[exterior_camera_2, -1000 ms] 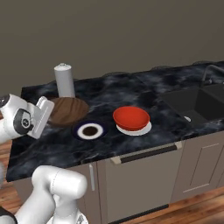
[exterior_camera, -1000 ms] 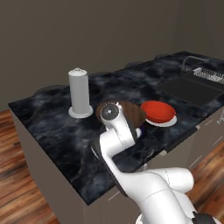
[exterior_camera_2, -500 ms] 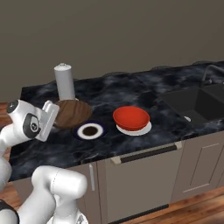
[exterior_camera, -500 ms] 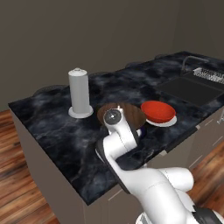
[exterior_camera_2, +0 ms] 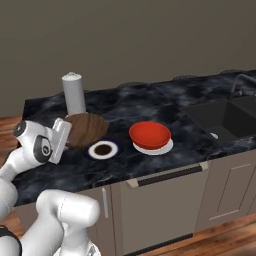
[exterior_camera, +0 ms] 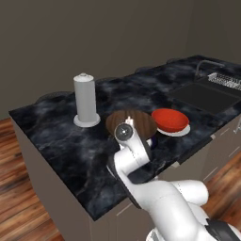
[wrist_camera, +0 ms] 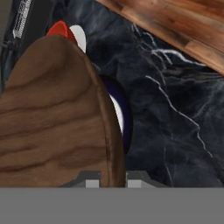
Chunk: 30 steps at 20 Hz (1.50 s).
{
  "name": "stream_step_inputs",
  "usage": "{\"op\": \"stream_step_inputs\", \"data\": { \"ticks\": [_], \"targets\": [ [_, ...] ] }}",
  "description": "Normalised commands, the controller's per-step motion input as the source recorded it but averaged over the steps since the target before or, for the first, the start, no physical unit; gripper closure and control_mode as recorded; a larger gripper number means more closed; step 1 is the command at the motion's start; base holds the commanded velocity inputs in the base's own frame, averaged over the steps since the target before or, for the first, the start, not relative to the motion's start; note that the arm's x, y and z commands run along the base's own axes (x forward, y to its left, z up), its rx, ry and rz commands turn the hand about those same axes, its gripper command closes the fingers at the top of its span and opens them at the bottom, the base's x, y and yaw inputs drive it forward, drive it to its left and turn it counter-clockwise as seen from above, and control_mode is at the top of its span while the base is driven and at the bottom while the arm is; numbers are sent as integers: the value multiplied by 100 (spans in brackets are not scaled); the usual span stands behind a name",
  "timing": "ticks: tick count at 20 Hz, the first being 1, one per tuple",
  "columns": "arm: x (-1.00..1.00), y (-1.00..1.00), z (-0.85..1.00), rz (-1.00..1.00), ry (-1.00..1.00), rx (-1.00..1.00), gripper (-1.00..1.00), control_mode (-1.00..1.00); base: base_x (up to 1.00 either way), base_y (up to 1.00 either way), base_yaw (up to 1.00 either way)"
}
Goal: Move the bowls from the cabinet to the plates on the dining table.
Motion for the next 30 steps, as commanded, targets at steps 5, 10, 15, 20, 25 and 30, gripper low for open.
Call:
{"op": "stream_step_inputs", "data": {
  "ticks": [5, 10, 15, 20, 25, 30],
  "targets": [
    [9, -16, -12, -2, -3, 0, 100, -100, 0, 0, 0],
    [2, -11, -5, -4, 0, 0, 100, -100, 0, 0, 0],
    [1, 0, 0, -7, 4, 0, 100, -100, 0, 0, 0],
    [5, -1, -1, -6, 2, 0, 100, -100, 0, 0, 0],
    [8, -2, -7, -5, 2, 0, 100, -100, 0, 0, 0],
    [13, 0, -21, -4, 9, 0, 100, -100, 0, 0, 0]
  ]
}}
